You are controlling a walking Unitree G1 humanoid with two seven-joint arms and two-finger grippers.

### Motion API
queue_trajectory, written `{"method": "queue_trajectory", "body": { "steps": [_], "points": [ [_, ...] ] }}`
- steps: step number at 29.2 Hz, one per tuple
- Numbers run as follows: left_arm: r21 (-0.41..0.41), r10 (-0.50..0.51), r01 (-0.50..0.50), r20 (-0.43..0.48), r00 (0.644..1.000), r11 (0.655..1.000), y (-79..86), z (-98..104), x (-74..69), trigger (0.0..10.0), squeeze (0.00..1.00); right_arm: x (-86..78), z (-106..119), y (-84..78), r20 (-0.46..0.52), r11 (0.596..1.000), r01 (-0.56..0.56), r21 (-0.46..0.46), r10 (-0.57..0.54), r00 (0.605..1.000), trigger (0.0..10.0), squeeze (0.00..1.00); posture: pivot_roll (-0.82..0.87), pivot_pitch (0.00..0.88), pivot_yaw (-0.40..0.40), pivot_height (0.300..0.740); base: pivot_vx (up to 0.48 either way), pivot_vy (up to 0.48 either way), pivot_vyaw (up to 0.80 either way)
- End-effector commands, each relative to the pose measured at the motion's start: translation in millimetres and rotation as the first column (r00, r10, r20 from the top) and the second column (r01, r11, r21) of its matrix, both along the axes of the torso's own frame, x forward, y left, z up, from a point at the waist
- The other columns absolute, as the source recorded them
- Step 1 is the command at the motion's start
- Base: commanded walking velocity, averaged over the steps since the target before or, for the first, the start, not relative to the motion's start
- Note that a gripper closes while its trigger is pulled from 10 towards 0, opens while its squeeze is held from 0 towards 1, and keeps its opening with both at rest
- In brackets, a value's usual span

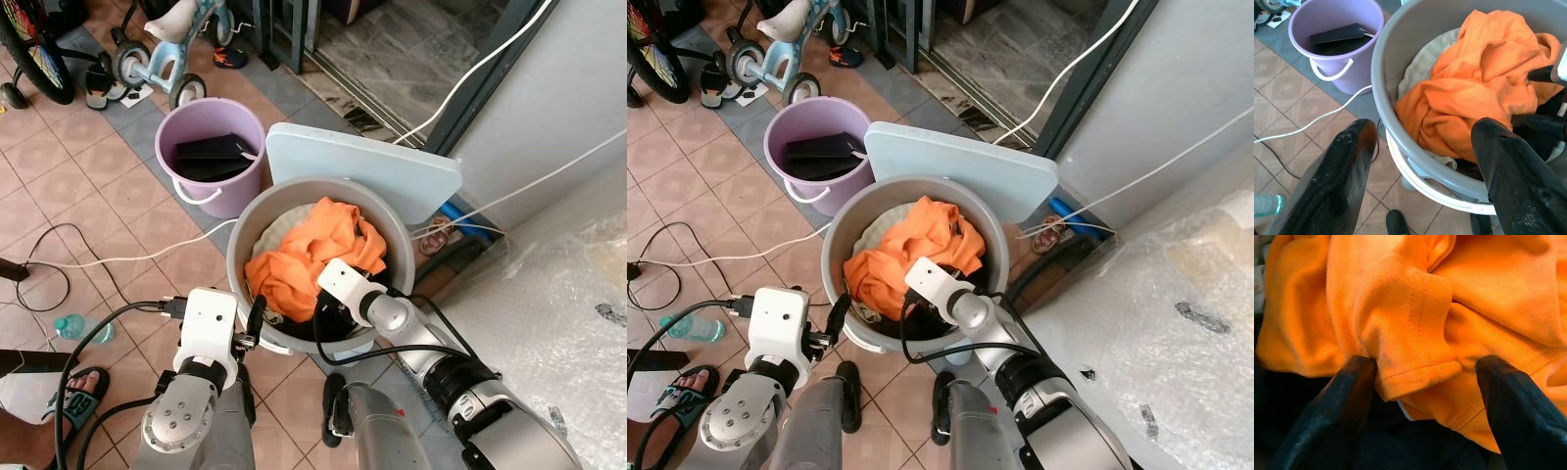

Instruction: Clothes washing

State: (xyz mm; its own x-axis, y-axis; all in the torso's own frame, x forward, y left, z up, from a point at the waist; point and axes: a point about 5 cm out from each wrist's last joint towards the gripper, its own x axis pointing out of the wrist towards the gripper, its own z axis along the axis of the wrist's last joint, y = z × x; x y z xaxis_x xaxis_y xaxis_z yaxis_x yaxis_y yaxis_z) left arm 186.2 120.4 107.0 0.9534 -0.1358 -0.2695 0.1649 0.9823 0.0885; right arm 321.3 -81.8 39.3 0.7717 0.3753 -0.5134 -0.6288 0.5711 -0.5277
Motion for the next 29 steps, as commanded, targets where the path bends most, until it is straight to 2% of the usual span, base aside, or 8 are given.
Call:
{"method": "queue_trajectory", "body": {
  "steps": [1,15,16,21,22,23,24,29],
  "points": [
    [0.004,-0.003,0.003,-0.01,1.0,1.0,-1.3,1.9,-4.9,10.0,0.0,5.7,5.7,2.4,0.08,0.999,0.006,-0.035,-0.003,0.997,10.0,1.0,0.17,0.427,-0.059,0.74,0.0,0.0,0.0],
    [0.001,0.005,-0.005,-0.033,0.999,1.0,-3.4,6.3,-10.9,10.0,0.0,12.1,5.9,9.7,0.129,0.995,-0.002,-0.1,0.015,0.991,10.0,0.99,0.2,0.443,-0.062,0.74,0.0,0.0,0.0],
    [0.001,0.004,-0.004,-0.034,0.999,1.0,-3.7,7.0,-10.7,10.0,0.0,9.1,0.4,11.5,0.079,0.996,0.002,-0.09,0.005,0.997,10.0,0.0,0.2,0.445,-0.058,0.74,0.0,0.0,0.0],
    [0.001,0.006,-0.006,-0.037,0.999,1.0,-3.5,8.9,-13.1,10.0,0.0,5.2,-4.8,20.8,-0.009,0.998,0.054,-0.011,-0.054,0.999,10.0,0.0,0.24,0.459,-0.049,0.74,0.0,0.0,0.0],
    [0.004,0.008,-0.008,-0.038,0.999,1.0,-2.8,9.6,-14.5,10.0,0.0,4.5,-4.5,25.3,-0.03,0.998,0.065,0.026,-0.064,0.997,2.7,0.0,0.25,0.466,-0.048,0.74,0.0,0.0,0.0],
    [0.004,0.008,-0.008,-0.038,0.999,1.0,-2.8,9.6,-14.5,10.0,0.0,4.5,-4.5,25.3,-0.03,0.998,0.065,0.026,-0.064,0.997,2.7,0.0,0.25,0.466,-0.048,0.74,0.0,0.0,0.0],
    [0.006,0.014,-0.014,-0.04,0.999,1.0,-1.2,10.1,-15.9,10.0,0.0,5.8,-1.3,29.9,-0.029,0.996,0.073,0.058,-0.071,0.997,0.0,0.0,0.25,0.467,-0.05,0.74,0.0,0.0,0.0],
    [0.011,0.024,-0.023,-0.048,0.999,1.0,1.4,8.6,-16.9,10.0,0.0,16.0,13.4,31.9,-0.008,0.97,0.153,0.189,-0.154,0.988,0.0,0.0,0.23,0.458,-0.062,0.74,0.0,0.0,0.0]
  ]
}}
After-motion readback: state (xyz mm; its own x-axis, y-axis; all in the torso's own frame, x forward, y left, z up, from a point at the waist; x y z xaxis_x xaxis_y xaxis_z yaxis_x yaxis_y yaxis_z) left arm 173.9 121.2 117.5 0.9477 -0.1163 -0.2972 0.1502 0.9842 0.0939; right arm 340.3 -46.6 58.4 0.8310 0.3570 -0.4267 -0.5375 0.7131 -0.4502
